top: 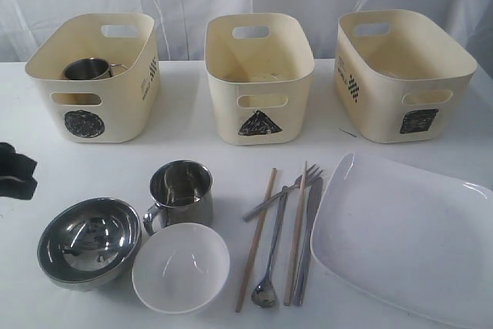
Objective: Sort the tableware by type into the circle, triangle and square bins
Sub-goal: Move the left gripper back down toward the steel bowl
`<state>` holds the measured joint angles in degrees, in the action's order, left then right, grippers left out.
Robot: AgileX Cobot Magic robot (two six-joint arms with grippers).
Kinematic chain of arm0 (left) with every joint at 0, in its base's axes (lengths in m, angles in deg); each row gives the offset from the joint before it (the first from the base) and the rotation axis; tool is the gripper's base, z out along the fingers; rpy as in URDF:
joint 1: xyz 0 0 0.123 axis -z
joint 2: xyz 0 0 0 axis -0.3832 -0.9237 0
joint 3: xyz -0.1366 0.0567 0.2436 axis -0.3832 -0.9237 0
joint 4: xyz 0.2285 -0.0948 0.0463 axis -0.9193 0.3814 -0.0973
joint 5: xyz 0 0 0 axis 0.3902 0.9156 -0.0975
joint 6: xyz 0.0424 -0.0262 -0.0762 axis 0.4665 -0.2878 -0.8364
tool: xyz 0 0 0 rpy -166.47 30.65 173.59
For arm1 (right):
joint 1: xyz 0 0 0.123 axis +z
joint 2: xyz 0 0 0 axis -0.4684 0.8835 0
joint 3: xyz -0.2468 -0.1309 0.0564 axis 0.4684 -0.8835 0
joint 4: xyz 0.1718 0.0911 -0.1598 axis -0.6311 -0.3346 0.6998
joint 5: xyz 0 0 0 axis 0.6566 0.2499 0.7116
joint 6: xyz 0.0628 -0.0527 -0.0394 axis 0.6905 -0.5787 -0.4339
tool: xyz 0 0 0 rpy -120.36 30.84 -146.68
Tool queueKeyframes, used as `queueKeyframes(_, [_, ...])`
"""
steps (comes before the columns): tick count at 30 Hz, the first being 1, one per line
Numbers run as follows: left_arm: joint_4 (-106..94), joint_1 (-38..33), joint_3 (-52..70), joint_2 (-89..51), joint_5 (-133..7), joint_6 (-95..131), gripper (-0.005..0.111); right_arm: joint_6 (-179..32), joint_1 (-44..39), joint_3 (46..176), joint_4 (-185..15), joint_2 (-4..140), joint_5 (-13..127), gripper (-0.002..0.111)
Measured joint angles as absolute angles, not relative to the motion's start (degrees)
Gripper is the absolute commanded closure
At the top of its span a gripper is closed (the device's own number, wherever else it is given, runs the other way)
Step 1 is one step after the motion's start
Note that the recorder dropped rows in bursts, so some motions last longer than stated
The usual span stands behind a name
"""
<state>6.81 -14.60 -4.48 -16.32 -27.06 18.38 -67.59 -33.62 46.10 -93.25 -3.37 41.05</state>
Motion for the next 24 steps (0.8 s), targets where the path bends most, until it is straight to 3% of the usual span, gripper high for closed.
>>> queueKeyframes(5, [7.16,-14.60,-6.03,-16.32,-28.99,18.74,0.061,-67.59,-33.62,46.10,-93.25,-3.37,41.05,0.108])
queueKeyframes(12, [12.76,-14.60,-6.15,-16.59,-30.66,22.07,0.047,-67.59,-33.62,46.10,-93.25,-3.37,41.05,0.108])
queueKeyframes(24, [14.47,-14.60,-7.80,-20.78,-33.12,23.66,0.047,-67.59,-33.62,46.10,-93.25,-3.37,41.05,0.108])
